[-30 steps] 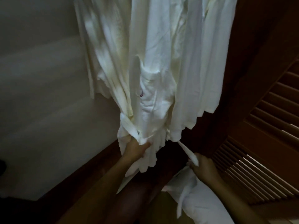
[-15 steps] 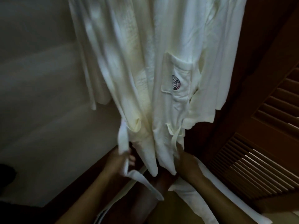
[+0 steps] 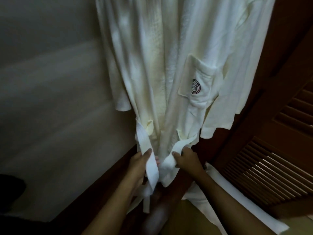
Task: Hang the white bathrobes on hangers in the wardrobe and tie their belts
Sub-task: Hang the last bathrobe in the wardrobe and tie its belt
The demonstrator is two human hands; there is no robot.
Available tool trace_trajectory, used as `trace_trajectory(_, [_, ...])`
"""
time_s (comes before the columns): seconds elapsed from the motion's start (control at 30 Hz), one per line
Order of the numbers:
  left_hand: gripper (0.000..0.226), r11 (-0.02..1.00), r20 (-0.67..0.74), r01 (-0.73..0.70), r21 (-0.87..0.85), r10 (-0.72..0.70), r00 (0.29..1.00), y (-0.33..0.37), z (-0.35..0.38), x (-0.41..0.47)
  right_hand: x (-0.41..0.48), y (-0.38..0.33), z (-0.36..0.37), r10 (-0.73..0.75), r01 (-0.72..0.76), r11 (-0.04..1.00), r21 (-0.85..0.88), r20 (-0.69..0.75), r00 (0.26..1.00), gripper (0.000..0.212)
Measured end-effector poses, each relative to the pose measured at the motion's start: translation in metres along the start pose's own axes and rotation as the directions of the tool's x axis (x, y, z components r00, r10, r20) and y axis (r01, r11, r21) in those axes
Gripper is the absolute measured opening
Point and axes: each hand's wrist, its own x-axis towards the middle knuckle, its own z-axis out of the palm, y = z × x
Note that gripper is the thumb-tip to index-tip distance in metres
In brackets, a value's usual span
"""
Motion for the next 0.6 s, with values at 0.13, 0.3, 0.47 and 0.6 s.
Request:
trace_trajectory(0.13, [0.038, 0.987, 0.151, 0.092, -0.132, -0.072, 0.986, 0.010, -0.011, 0.005, -0.001, -0.015, -0.009, 0.134, -0.138, 0.990, 0.022, 0.138, 0.981, 0.027])
trace_trajectory(0.3, [0.035, 0.977, 0.078, 0.115, -0.177, -0.102, 0.992, 0.015, 0.010, 0.000, -0.005, -0.024, 0.000, 0.167, -0.212, 0.944, 0.253, 0.187, 0.968, 0.019])
trace_trajectory(0.47, [0.060, 0.991, 0.158, -0.086, 0.103, 0.069, 0.985, 0.009, 0.012, -0.011, -0.006, -0.036, -0.005, 0.135, -0.222, 0.848, 0.481, 0.208, 0.969, 0.012])
trace_trajectory(0.6, [0.061, 0.944, 0.213, -0.242, 0.223, 0.195, 0.957, -0.002, 0.013, -0.012, -0.010, -0.037, -0.014, 0.063, -0.118, 0.939, 0.323, 0.176, 0.982, 0.011])
